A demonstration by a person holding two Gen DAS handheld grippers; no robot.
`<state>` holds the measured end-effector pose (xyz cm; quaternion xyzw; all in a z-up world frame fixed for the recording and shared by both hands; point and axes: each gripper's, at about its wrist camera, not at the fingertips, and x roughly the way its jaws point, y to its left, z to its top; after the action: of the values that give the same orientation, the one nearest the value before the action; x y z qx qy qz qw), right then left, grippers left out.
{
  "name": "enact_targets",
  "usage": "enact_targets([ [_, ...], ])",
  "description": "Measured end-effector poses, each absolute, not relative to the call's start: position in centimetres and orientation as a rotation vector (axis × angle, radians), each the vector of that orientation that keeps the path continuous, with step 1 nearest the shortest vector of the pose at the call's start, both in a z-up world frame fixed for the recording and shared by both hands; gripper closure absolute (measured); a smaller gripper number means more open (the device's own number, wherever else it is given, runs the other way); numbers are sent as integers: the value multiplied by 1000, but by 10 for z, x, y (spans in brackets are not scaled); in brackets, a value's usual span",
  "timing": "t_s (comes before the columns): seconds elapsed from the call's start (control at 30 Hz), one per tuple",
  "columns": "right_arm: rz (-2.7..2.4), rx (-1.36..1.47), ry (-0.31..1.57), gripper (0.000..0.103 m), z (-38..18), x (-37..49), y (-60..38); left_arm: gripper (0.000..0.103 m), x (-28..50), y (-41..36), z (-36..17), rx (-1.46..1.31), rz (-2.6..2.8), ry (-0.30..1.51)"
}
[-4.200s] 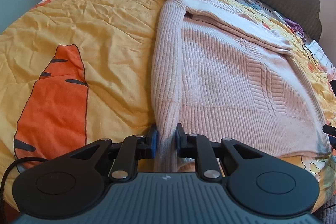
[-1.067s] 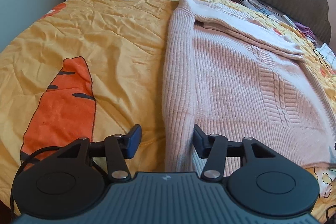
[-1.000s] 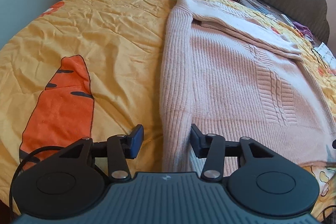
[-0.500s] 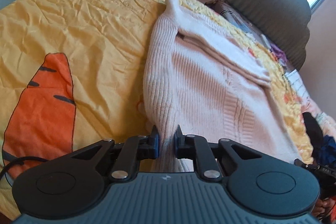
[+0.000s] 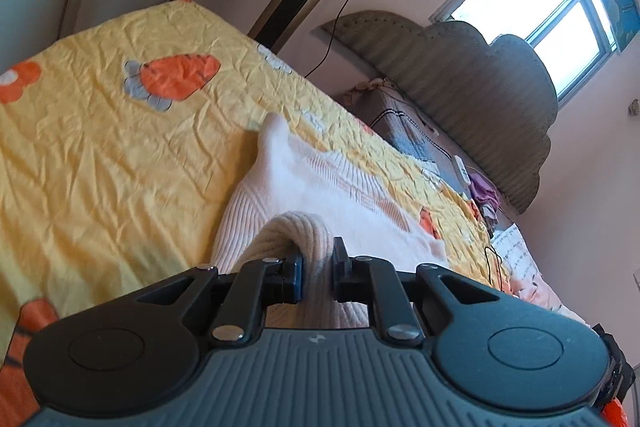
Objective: Fold small clothes
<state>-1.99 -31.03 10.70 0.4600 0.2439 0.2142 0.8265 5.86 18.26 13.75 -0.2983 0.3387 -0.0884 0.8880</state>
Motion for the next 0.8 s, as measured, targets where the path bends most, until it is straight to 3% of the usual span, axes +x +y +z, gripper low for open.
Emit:
enact_targets([
  [0.43,403,1032,581,88,85,158,-335,90,235,163,117,-586,-136,739],
  [0.67,248,1140,678,87,23,248,-353,91,334,162,44,-617,-8,872],
  [0.8,196,1218,731,85,-16,273,-354,89,341,156,24,-591,-17,867],
])
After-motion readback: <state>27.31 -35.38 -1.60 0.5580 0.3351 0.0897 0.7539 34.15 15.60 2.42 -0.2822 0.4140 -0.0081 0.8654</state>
